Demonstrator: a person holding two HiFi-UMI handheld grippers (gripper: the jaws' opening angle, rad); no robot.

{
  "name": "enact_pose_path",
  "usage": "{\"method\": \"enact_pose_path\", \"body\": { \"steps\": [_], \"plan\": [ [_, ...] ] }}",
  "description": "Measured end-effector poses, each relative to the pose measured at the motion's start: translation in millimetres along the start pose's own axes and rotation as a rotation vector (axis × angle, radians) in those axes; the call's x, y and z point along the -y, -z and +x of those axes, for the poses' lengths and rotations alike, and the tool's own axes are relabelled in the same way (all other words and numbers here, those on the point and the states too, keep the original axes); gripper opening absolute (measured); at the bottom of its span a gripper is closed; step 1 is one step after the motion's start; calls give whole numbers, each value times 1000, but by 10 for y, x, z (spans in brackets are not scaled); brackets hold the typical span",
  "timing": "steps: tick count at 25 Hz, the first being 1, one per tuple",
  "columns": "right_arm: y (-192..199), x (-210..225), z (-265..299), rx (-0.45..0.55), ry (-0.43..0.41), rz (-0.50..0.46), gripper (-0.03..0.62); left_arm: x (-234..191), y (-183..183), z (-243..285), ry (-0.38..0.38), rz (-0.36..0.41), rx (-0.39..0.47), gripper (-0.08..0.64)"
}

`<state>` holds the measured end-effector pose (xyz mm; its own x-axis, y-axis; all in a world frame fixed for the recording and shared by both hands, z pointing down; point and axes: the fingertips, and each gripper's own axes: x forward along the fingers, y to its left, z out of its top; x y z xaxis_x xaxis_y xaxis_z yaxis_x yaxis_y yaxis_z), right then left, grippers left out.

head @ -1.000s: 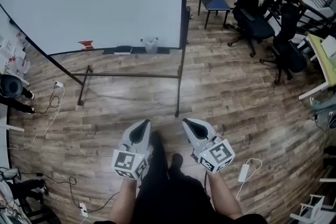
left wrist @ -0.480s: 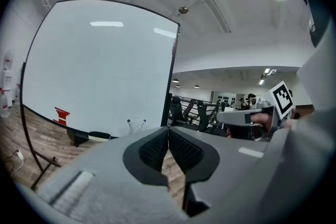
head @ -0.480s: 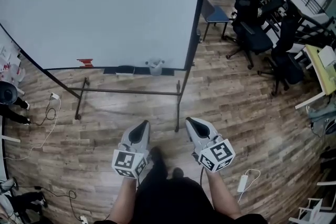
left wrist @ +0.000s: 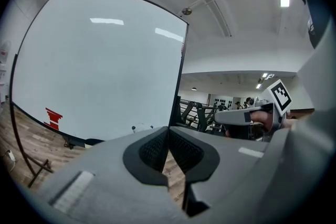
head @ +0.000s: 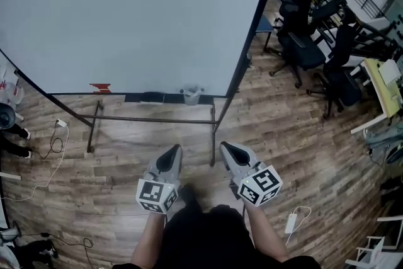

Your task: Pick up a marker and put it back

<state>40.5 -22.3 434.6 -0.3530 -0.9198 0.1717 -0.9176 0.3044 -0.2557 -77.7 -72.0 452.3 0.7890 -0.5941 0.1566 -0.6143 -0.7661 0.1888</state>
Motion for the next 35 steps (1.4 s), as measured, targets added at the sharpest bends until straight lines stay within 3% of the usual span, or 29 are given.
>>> {"method": "enact_pose_path", "body": {
  "steps": [12, 24, 35],
  "plan": [
    [-138, 127, 338, 12, -27, -13, 2, -197, 108, 379, 9, -22, -46, 12],
    [-556, 768, 734, 26, -236, -42, 2, -378, -88, 1063, -208, -42, -2, 14],
    [-633, 1196, 912, -20, -410, -60, 2, -438, 6, 1599, -336, -51, 24, 15]
  ]
}}
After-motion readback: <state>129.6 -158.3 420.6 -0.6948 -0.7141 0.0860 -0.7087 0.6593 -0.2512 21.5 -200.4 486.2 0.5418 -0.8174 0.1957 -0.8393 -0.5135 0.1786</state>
